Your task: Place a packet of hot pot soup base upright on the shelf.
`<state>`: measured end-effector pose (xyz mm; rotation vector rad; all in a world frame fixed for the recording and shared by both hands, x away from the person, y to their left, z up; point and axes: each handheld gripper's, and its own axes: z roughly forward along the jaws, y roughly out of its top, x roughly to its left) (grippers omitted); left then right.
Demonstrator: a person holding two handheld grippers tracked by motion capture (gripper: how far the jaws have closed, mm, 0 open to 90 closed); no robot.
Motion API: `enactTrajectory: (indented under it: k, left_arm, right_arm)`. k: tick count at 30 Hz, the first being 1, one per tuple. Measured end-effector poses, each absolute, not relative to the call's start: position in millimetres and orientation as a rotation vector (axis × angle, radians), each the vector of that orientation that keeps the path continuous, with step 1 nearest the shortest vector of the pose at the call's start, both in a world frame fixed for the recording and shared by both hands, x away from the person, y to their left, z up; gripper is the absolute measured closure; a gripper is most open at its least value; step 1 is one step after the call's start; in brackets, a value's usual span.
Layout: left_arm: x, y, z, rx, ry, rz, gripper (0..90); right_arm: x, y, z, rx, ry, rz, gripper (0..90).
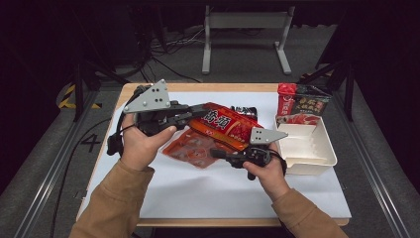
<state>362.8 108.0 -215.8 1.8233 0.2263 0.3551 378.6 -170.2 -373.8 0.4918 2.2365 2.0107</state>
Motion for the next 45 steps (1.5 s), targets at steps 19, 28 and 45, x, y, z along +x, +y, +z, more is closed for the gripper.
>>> enactTrajectory:
  k: [19, 28, 45]
  left_arm:
    - [377, 118, -231, 1.88, 0.325, 0.363, 66.3]
    - [379, 130, -247, 1.866, 0.421, 0.406, 35.3]
    - [388, 162, -302, 1.894, 0.59, 0.441, 31.1]
  right_arm:
    - [376, -197, -344, 0.455, 2.375, 1.776, 70.4]
    - [375, -216, -324, 0.482, 2.404, 1.655, 70.4]
    - [383, -253, -283, 0.614, 2.357, 1.535, 70.3]
